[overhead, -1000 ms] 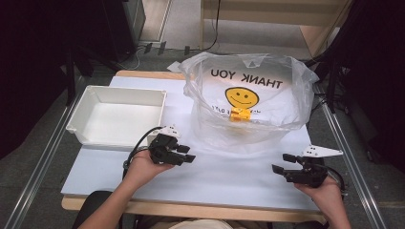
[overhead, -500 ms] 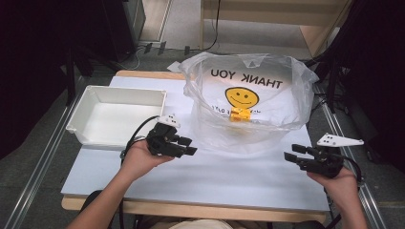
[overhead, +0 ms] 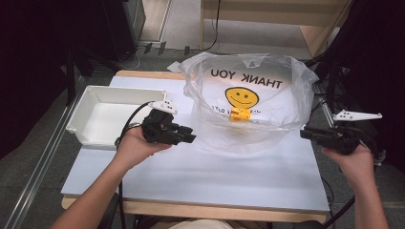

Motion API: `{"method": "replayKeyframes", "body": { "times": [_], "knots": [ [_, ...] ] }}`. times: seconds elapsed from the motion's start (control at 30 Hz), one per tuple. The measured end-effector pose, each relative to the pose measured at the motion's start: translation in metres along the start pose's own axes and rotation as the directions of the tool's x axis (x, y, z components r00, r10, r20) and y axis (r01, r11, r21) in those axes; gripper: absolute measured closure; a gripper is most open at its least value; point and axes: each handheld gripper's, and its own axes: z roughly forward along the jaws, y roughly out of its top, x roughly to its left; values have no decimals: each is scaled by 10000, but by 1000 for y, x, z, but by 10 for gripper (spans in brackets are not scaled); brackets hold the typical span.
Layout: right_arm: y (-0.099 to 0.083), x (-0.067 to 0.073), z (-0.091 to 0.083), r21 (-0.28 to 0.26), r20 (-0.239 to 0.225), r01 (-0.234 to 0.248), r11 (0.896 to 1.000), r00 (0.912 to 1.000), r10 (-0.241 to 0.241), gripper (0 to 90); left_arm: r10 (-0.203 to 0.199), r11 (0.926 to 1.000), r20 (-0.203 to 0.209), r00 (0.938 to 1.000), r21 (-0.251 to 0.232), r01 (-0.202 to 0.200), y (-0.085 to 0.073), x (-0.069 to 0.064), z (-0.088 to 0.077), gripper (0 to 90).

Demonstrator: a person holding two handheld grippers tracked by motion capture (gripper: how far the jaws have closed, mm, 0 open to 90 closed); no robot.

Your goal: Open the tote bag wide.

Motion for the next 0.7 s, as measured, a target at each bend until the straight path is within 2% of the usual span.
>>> {"method": "replayKeyframes", "body": {
  "times": [0.07,0.1,0.13,0.17,0.27,0.43,0.53,0.7],
  "knots": [
    [8,-5,-2,-120,116,-76,9999,9999,77,751,66,10000,9,10000,-23,-66,3,0,-2,649],
    [14,-8,-4,-233,161,-86,9997,9998,90,771,123,9998,120,9999,-134,-121,10,0,-7,654],
    [14,-8,-4,-233,161,-86,9997,9998,90,771,123,9998,120,9999,-134,-121,10,0,-7,657],
    [24,-10,-5,-210,269,-62,9998,9996,68,812,261,9996,174,9995,-141,-259,16,-2,-11,665],
    [39,-14,-6,-112,292,114,9999,9995,-111,851,375,9992,252,9990,-135,-371,25,-4,-16,679],
    [60,-21,-3,244,237,-38,9997,9997,32,881,587,9979,458,9972,-292,-574,38,-9,-24,729],
    [70,-25,-2,298,182,59,9995,9998,-64,884,636,9977,393,9972,-266,-626,47,-9,-30,745],
    [85,-33,-3,236,189,-146,9996,9997,142,897,827,9961,245,9963,-332,-819,67,-8,-39,793]
  ]
}}
